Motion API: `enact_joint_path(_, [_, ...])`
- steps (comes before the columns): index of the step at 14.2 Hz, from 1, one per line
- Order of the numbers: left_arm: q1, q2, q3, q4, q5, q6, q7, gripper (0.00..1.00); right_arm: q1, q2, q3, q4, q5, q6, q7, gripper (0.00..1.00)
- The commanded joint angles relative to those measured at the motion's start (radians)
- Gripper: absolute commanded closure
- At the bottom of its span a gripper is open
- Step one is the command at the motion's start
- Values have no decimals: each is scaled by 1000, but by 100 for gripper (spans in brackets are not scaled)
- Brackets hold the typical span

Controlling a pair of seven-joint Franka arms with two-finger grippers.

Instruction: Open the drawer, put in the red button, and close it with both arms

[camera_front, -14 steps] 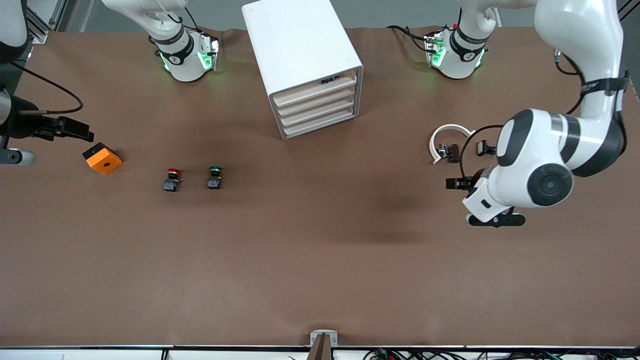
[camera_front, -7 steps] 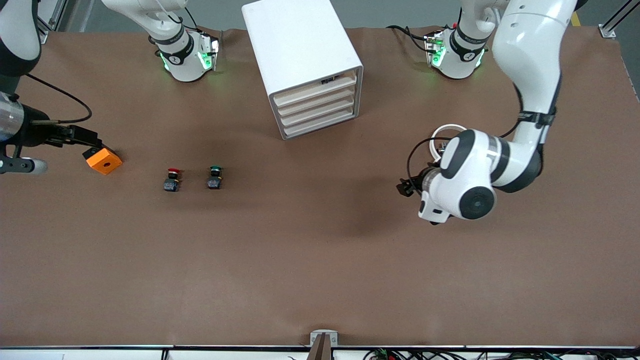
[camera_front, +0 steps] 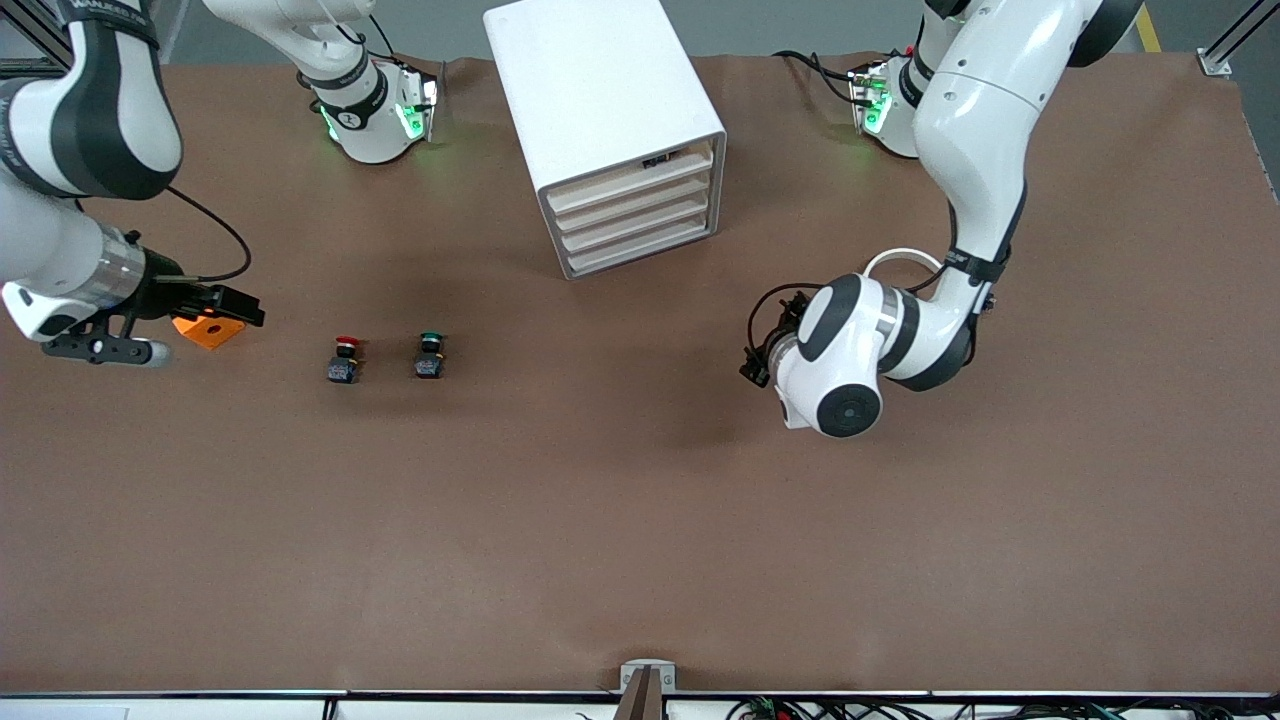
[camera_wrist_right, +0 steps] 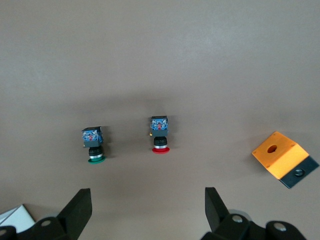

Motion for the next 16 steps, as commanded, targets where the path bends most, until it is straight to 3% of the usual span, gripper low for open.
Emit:
enact_joint_path(1, [-44,23,6,22,-42,2,-190,0,17,-53,1,-160,11,146,41,0])
enact_joint_path(5, [-133,23,6,22,-146,3,-467,0,75,-35,1,-260,9,318,132,0])
enact_joint_path(8, [-148,38,6,16,-322,-8,-475,0,79,16,1,-283,2,402,140,0])
enact_joint_path(13, [-171,47,5,13,-369,-84,-527,0,74,141,-2,-314,-1,565,140,0])
enact_joint_path(16, [-168,67,5,13,-470,-149,-585,0,72,198,-2,-352,-9,684,139,0])
